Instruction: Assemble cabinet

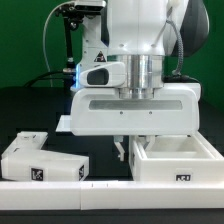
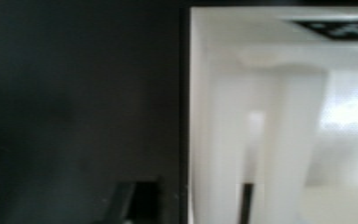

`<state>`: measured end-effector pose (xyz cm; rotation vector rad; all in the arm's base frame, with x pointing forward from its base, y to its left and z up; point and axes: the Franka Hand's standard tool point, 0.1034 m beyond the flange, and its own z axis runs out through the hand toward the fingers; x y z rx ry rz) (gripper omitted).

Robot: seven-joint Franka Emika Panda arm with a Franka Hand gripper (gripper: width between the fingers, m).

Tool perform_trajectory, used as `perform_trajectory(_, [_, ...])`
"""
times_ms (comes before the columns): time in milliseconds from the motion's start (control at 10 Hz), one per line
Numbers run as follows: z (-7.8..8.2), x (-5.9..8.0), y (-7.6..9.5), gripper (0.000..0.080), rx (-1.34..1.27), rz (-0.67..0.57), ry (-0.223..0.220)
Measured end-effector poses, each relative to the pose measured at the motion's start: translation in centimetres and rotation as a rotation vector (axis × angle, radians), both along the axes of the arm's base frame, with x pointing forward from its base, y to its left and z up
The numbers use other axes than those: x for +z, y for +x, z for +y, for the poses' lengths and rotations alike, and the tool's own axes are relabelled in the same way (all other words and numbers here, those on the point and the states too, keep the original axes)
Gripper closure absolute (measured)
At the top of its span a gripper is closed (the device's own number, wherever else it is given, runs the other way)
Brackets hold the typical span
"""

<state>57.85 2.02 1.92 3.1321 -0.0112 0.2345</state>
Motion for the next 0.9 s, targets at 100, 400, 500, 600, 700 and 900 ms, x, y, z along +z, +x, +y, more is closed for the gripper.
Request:
perform_trajectory(100, [0.0,0.0,0.0,0.0505,0.0,0.0,0.0])
perform_trajectory(400, [0.5,0.2,0.1,0.0187,0.006,-0.001,0.006])
perform_trajectory(500, [0.9,0.5,0.1,0.0044,0.01,-0.002,0.01])
perform_trajectory(600, [1.3,1.1,0.1,0.0013,0.014,0.001,0.016])
perform_trajectory(700, [1.3,2.2,0.0,0.0013,0.02,0.016,0.023])
perform_trajectory(900, [1.3,5.8,-0.7,0.0003,0.021,0.034,0.04])
